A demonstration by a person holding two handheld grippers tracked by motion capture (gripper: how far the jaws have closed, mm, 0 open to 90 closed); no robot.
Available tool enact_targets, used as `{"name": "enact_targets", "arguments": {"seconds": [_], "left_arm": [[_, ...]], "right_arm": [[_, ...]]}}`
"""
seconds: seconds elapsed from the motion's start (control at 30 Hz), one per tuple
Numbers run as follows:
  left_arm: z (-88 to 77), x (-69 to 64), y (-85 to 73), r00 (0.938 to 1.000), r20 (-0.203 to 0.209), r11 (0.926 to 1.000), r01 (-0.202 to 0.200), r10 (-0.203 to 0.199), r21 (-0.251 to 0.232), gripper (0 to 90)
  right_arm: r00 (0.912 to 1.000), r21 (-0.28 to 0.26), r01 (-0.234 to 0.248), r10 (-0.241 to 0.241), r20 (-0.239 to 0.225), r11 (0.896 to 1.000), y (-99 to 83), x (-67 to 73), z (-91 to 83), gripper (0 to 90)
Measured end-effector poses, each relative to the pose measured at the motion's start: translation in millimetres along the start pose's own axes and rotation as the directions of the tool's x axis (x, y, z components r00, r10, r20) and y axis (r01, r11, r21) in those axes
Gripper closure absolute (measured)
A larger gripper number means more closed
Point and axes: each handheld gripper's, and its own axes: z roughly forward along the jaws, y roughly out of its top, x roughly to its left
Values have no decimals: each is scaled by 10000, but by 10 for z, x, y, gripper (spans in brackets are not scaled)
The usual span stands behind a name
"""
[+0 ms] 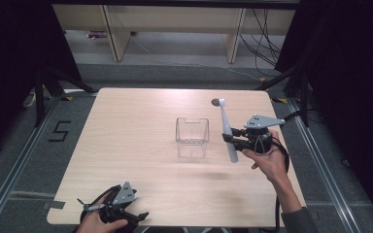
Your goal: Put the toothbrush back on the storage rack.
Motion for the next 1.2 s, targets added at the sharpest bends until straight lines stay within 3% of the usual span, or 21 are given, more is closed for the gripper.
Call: {"name": "enact_targets", "arguments": {"seconds": [0.43, 0.47, 1.03, 1.13, 1.2], "left_arm": [[-4, 1, 1, 10000, -12, 10000, -10, 10, -12, 149], [-2, 1, 0, 10000, -6, 10000, 3, -3, -12, 149], [-10, 11, 2, 10000, 0, 10000, -34, 34, 50, 149], [-6, 8, -2, 10000, 19, 10000, -19, 19, 21, 149], [-6, 6, -5, 10000, -4, 10000, 2, -2, -34, 149]], "right_arm": [[9996, -154, -124, 120, -274, 9998, 157, 25, 84, 667], [9996, -257, 94, -101, -264, 9996, 175, 16, 99, 667], [9975, -433, 167, -196, -684, 9989, 453, 142, 211, 667], [9968, -476, 498, -527, -598, 9976, 511, 138, 231, 667], [9969, -417, 351, -379, -695, 9985, 540, 148, 248, 667]]}}
